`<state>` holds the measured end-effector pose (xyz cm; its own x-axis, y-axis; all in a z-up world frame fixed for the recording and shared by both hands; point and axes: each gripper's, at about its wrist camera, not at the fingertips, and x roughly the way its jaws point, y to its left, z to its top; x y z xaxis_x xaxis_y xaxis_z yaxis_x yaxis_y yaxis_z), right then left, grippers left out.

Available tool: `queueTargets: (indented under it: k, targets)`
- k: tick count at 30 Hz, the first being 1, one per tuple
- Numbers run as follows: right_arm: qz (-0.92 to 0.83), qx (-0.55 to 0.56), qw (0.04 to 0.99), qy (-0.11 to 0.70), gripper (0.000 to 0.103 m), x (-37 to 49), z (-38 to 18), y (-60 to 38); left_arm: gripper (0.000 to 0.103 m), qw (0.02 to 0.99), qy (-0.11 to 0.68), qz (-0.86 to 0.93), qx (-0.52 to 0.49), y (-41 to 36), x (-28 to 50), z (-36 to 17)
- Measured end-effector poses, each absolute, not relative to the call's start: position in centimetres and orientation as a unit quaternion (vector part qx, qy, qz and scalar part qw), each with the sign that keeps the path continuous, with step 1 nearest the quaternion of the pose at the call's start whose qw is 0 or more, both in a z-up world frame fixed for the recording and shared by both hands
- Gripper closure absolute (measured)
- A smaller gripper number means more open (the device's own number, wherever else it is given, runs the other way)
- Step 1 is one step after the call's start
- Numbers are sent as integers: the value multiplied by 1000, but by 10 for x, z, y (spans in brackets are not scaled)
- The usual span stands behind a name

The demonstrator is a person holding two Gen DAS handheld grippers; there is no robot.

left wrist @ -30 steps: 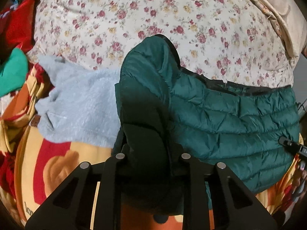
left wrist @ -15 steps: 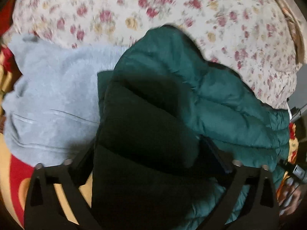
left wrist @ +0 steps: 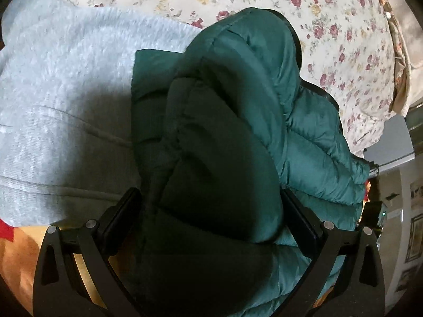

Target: Fold large clothes

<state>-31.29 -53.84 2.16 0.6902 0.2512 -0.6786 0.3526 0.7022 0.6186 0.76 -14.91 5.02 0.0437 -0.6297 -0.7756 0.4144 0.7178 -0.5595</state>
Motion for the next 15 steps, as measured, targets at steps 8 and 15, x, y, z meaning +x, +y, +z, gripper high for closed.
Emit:
queueTargets:
  k: [8,15]
  targets:
    - [-7,361,850,382,59,-319,57,-519,53,745,538,-390,-61,-145,-36,84]
    - [36,369,857,358,61,-343,98,-495,61,741,524,-415,-68,-104,-95,121]
